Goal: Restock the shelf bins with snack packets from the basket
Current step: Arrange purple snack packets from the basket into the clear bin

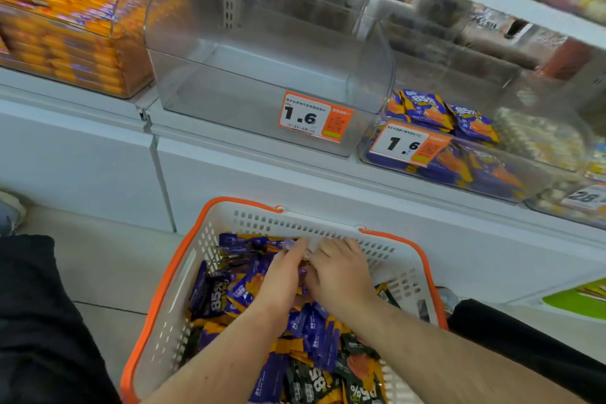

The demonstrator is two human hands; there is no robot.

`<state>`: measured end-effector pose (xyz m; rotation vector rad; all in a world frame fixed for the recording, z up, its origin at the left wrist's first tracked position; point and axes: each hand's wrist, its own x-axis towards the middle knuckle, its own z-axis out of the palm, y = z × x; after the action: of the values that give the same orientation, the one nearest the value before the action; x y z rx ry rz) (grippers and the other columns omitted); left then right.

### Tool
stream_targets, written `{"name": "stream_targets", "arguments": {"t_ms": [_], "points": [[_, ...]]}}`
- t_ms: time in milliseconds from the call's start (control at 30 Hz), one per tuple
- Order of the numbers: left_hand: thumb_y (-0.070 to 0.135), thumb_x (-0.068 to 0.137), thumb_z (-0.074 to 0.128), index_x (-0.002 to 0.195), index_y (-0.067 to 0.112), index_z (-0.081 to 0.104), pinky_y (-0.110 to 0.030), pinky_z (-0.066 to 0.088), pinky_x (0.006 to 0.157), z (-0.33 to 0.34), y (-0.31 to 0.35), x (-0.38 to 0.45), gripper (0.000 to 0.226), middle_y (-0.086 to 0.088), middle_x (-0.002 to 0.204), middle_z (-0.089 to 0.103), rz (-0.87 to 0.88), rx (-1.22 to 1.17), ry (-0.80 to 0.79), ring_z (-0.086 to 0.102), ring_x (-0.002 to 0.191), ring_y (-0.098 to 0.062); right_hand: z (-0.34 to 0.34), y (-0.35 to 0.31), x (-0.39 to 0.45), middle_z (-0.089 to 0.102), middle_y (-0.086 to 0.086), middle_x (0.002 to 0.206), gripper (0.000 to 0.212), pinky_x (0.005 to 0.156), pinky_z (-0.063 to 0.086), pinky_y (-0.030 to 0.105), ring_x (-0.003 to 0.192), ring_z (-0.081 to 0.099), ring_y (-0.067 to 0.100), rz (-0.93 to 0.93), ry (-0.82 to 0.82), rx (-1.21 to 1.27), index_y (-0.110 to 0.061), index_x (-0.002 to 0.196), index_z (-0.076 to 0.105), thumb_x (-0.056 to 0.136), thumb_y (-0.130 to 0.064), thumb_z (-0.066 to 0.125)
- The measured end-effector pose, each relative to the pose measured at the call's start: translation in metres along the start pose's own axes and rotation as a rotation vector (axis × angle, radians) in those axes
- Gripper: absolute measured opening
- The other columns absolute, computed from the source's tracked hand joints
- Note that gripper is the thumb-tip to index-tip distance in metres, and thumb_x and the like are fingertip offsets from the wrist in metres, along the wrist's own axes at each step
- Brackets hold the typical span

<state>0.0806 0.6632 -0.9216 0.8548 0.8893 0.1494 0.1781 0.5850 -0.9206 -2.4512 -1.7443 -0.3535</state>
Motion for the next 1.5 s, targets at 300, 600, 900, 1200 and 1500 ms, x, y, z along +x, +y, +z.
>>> {"name": "stream_targets", "arguments": {"t_ms": [300, 600, 900, 1200, 1500], "points": [[0.002, 0.098, 0.045, 0.103, 0.008, 0.069, -0.050, 0.052, 0.078, 0.032, 0.033, -0.024, 0.025, -0.017, 0.096, 0.074, 0.260, 0.014, -0.097, 0.068, 0.088, -0.036, -0.088, 0.011, -0.007, 0.042, 0.012, 0.132, 0.060, 0.101, 0.038, 0.045, 0.121, 0.042, 0.032, 0.274, -0.127, -0.005, -0.018, 0.110, 0.058, 0.066, -0.057, 0.064], [-0.002, 0.097, 0.045, 0.105, 0.011, 0.068, -0.033, 0.055, 0.068, 0.079, 0.078, -0.046, 0.028, -0.013, 0.096, 0.075, 0.368, 0.161, -0.317, 0.071, 0.085, -0.025, -0.127, 0.053, -0.003, 0.044, 0.001, 0.132, 0.063, 0.091, 0.044, 0.041, 0.117, 0.048, 0.028, 0.349, 0.071, 0.157, -0.020, 0.106, 0.053, 0.057, -0.059, 0.059], [0.030, 0.063, 0.063, 0.141, 0.030, 0.046, -0.049, 0.026, 0.111, 0.132, 0.161, -0.022, 0.080, -0.015, 0.148, 0.038, 1.399, 1.258, 0.516, 0.034, 0.134, -0.040, -0.222, 0.144, 0.052, 0.045, -0.001, 0.121, 0.061, 0.090, 0.047, 0.036, 0.110, 0.052, 0.021, 0.571, 0.424, 0.268, -0.025, 0.121, 0.052, 0.069, -0.052, 0.071], [0.030, 0.075, 0.063, 0.147, 0.039, 0.031, -0.056, 0.003, 0.115, 0.124, 0.166, 0.017, 0.079, -0.012, 0.155, 0.026, 1.127, 1.743, 0.588, 0.033, 0.132, -0.036, -0.216, 0.197, 0.136, 0.041, 0.008, 0.133, 0.065, 0.094, 0.048, 0.043, 0.115, 0.051, 0.032, 0.668, 0.089, 0.151, -0.020, 0.128, 0.052, 0.077, -0.057, 0.064], [0.026, 0.064, 0.071, 0.131, 0.032, 0.052, -0.055, 0.005, 0.111, 0.126, 0.162, 0.025, 0.070, -0.014, 0.143, 0.045, 1.149, 1.734, 0.651, 0.048, 0.117, -0.039, -0.165, 0.215, 0.157, 0.059, 0.008, 0.122, 0.061, 0.072, 0.043, 0.029, 0.101, 0.054, 0.026, 0.792, -0.274, 0.192, -0.015, 0.121, 0.056, 0.073, -0.050, 0.072]]}}
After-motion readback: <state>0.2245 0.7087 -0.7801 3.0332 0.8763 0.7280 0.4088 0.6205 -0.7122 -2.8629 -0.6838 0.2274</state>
